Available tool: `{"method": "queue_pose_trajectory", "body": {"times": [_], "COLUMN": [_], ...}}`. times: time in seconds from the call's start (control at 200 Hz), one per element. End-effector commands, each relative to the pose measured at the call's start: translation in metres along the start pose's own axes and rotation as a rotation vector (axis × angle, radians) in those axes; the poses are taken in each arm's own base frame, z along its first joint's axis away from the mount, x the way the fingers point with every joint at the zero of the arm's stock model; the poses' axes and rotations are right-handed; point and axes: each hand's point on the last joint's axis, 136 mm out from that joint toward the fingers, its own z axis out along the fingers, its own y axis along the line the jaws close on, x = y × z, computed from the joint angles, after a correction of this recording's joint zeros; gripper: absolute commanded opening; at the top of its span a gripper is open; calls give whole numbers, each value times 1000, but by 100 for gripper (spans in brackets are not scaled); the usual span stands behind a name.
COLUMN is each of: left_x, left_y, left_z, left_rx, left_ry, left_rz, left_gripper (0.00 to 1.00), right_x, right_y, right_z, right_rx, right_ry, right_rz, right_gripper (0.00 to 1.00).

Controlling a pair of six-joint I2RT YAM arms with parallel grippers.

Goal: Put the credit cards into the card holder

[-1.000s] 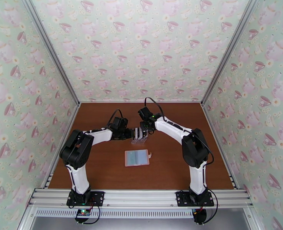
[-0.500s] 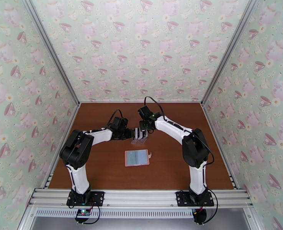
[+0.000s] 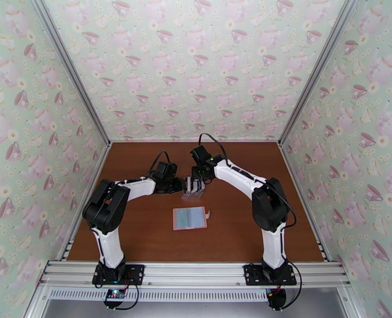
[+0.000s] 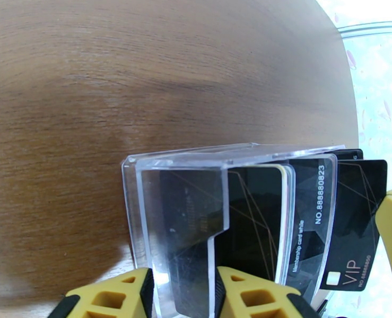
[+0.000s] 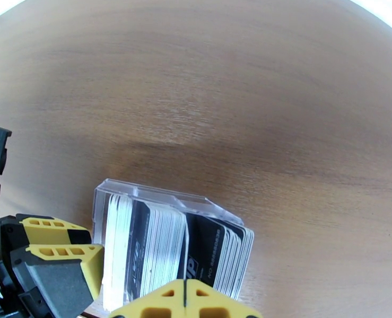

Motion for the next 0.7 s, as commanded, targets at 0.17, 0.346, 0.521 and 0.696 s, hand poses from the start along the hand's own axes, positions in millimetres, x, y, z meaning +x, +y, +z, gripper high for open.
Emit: {"method": "queue_pose_trajectory", "body": {"times": [0.17,0.346,0.521,0.696], "left_x": [6,6,6,6], "left_y": [13,13,14,13], "left_z": [5,4,5,5], "left_rx": [-35,-36,-38,-36], "left_ry": [34,33,34,33], "left_rz": [-29,-29,-31,-29], "left_gripper": [37,37,37,37], "right_x": [16,20,22,23], "right_y": [4,5,7,7], "right_z": [15,18,18,17], "right_rx": [7,-1,-5,-5], "right_ry": [60,71,75,77], "right_rz": [-11,-12,-15,-15], "right_gripper": [1,6,13,13]}}
